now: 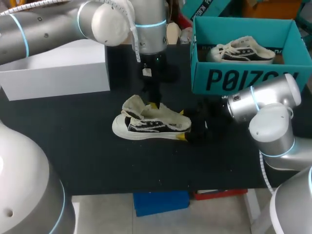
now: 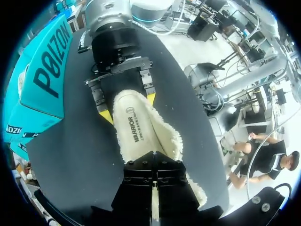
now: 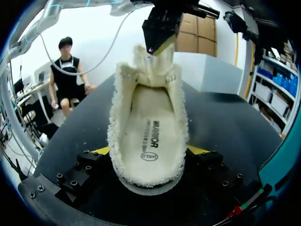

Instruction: Take the shoe out of the shoebox, open the shoe tongue, remove and reinsert the insole, then place the shoe into the shoebox

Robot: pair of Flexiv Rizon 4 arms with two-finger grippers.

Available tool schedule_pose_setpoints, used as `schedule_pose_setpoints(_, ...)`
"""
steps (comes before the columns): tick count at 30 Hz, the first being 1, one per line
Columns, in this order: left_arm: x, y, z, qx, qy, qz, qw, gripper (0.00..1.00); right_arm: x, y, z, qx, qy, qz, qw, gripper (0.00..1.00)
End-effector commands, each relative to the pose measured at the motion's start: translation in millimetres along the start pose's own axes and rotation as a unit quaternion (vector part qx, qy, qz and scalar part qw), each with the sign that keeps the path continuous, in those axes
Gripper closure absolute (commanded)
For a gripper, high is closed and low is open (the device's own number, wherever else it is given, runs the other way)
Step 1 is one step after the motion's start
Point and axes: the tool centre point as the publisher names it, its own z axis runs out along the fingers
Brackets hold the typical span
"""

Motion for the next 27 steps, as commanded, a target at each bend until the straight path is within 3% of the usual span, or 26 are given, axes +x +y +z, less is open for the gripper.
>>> schedule_pose_setpoints(1, -12.3, -2.8, 11.1, 0.002, 0.041, -0.023, 0.999, 1.0, 0.1, -2.5, 1.6, 0.001, 0.0, 0.001, 1.0, 1.0)
schedule_pose_setpoints(17, -10.3, -1.5, 15.6, 0.015, 0.044, -0.031, 0.998, 1.0, 0.1, -2.5, 1.6, 0.001, 0.0, 0.001, 1.0, 1.0)
schedule_pose_setpoints(23, -4.4, 9.6, 18.1, 0.061, 0.061, -0.074, 0.994, 1.0, 0.1, -2.5, 1.6, 0.001, 0.0, 0.001, 1.0, 1.0)
schedule_pose_setpoints(27, -5.4, 12.8, 25.4, 0.066, 0.071, -0.084, 0.992, 1.0, 0.1, -2.5, 1.6, 0.001, 0.0, 0.001, 1.0, 1.0)
